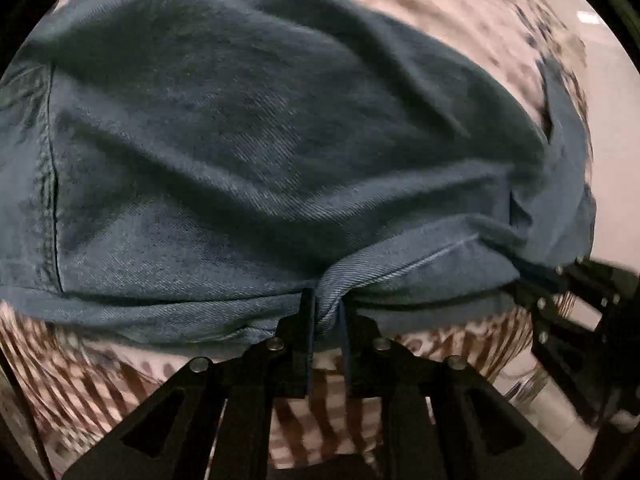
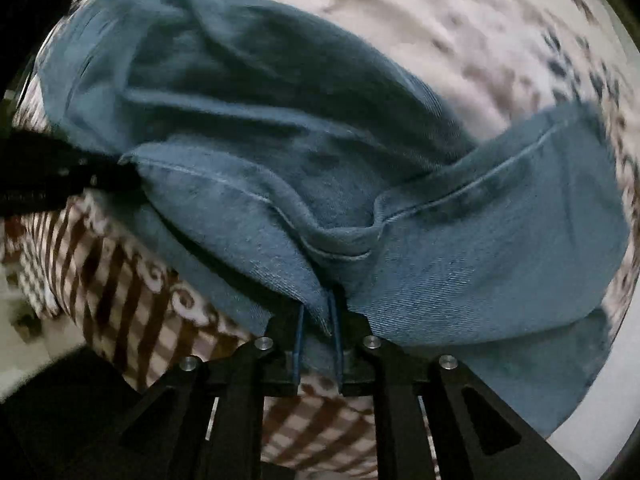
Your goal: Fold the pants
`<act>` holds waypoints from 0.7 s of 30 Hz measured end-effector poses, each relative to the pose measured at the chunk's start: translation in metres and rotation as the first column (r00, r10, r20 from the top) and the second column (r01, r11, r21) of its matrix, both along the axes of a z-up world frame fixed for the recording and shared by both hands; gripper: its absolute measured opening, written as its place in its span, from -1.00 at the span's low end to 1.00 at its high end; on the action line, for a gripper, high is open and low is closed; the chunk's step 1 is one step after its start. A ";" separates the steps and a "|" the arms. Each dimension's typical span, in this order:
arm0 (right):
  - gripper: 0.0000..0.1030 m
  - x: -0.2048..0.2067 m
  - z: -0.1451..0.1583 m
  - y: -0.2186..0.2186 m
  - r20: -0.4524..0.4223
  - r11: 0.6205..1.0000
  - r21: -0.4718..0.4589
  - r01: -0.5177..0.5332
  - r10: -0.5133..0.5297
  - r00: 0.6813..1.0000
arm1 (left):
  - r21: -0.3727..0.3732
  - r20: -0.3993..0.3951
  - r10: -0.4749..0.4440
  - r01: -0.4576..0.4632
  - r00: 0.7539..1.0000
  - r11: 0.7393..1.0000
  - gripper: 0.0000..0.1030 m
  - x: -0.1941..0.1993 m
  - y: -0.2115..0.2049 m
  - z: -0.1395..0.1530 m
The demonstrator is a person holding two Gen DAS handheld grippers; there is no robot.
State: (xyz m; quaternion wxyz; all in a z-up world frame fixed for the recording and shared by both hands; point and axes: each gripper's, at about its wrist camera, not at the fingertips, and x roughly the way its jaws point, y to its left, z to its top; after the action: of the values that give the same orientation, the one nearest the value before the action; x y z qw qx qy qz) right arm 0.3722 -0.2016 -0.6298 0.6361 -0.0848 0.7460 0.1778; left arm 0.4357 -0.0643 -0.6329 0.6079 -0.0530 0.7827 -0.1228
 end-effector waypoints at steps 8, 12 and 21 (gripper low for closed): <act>0.96 -0.012 0.069 -0.043 -0.137 0.970 0.114 0.214 -0.197 0.971 | 0.009 0.078 0.075 -0.076 0.994 0.997 0.99 -0.027 0.021 0.068; 0.94 0.005 0.087 -0.081 -0.133 0.879 0.072 0.472 -0.461 0.878 | 0.025 0.097 0.131 -0.134 0.987 0.991 0.99 -0.037 0.048 0.073; 0.69 0.132 0.003 -0.139 0.018 0.649 -0.141 0.748 -0.754 0.657 | 0.166 0.324 0.350 -0.417 0.879 0.894 0.99 0.011 0.173 0.052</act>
State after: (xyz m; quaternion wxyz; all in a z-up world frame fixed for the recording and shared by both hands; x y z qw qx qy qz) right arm 0.5046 -0.3403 -0.6272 0.6293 0.1919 0.7379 -0.1507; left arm 0.4466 0.1082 -0.5808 0.7284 -0.1187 0.6692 0.0863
